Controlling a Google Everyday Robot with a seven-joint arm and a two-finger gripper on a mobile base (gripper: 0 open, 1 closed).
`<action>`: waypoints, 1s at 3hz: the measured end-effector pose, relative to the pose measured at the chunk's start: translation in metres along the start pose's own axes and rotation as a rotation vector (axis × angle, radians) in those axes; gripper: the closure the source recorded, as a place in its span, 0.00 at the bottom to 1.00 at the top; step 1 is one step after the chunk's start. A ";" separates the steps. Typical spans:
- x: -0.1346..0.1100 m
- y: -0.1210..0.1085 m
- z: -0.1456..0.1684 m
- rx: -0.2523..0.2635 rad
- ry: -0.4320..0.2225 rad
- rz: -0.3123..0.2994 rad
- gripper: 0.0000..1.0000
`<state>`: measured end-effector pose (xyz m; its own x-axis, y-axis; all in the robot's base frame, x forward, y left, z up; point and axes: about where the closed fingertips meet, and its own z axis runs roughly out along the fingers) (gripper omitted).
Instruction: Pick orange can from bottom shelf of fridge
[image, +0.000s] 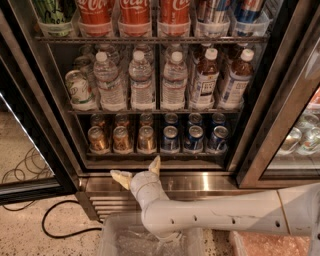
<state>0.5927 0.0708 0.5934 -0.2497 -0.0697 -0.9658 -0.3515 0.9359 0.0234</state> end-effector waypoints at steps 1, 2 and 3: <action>0.002 -0.004 0.008 0.033 -0.007 0.003 0.00; 0.001 -0.011 0.012 0.072 -0.017 0.007 0.00; -0.002 -0.017 0.015 0.103 -0.030 0.012 0.18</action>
Offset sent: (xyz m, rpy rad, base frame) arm 0.0219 -0.0126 -0.0063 -0.0090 -0.0297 -0.1192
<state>0.6132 0.0601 0.5913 -0.2260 -0.0495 -0.9729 -0.2538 0.9672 0.0097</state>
